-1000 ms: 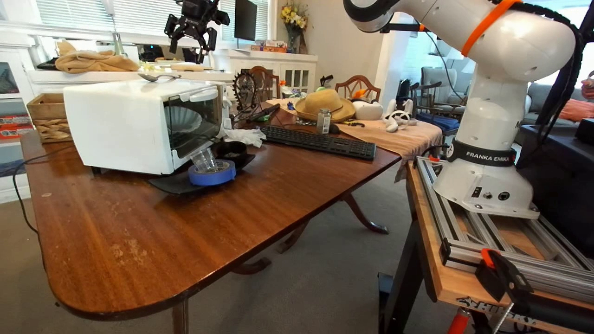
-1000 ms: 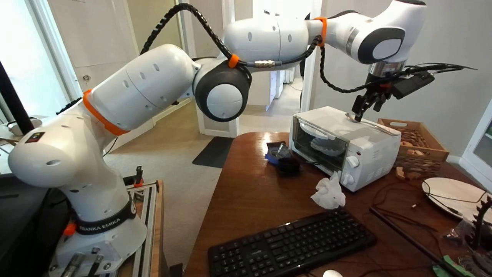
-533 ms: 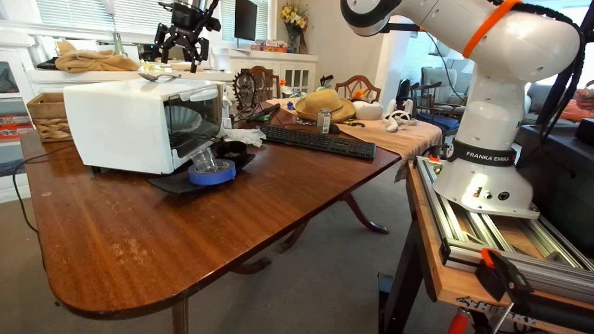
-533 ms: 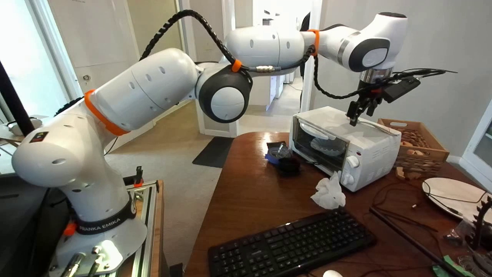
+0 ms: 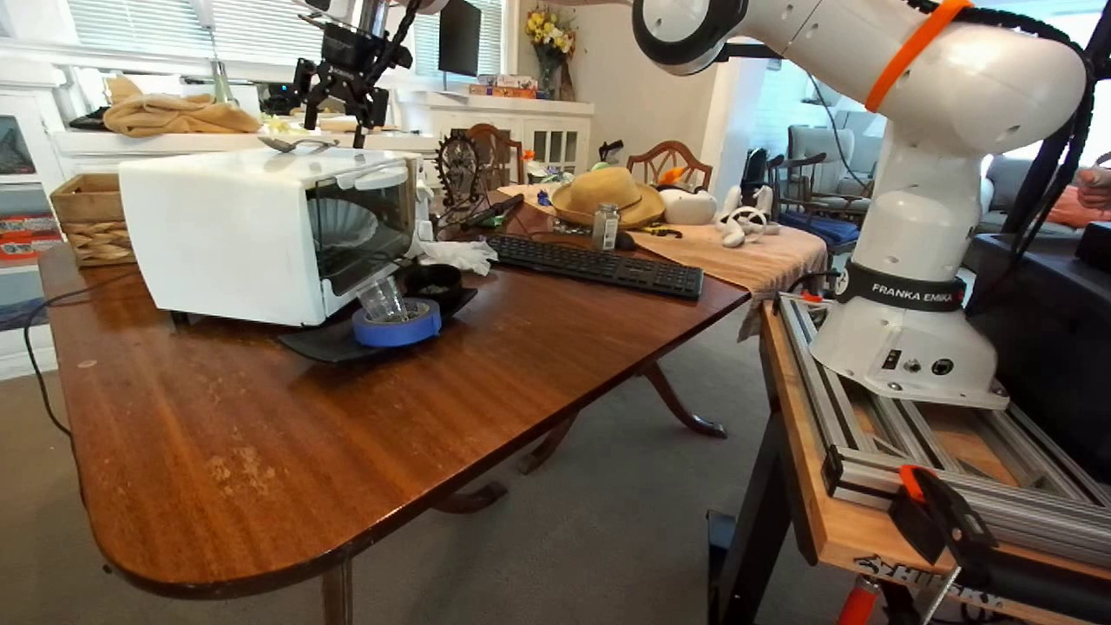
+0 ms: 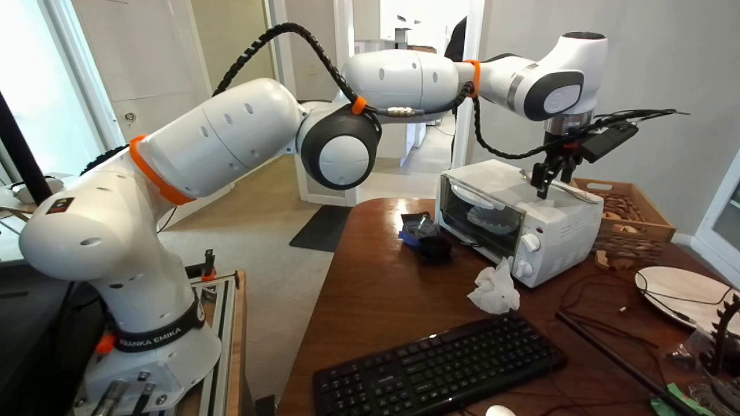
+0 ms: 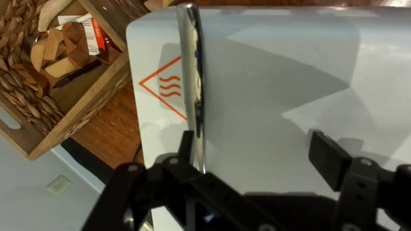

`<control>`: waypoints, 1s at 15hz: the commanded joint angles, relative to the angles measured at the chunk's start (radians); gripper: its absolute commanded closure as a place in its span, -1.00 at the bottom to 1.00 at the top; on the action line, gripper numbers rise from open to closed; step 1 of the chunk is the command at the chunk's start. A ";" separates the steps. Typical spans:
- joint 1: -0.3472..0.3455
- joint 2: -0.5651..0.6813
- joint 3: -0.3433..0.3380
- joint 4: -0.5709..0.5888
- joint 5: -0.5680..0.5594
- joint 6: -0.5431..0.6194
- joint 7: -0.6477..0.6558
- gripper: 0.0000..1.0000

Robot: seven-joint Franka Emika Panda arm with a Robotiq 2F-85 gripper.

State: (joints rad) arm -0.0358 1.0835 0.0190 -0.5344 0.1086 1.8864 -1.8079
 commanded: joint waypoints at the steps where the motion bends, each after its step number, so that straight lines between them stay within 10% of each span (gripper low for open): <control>1: 0.012 0.024 -0.015 0.032 -0.017 0.006 0.009 -0.89; 15: -0.076 -0.004 0.117 0.063 0.184 0.032 0.044 -1.00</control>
State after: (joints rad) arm -0.1027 1.0750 0.1143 -0.4816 0.2647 1.9108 -1.7845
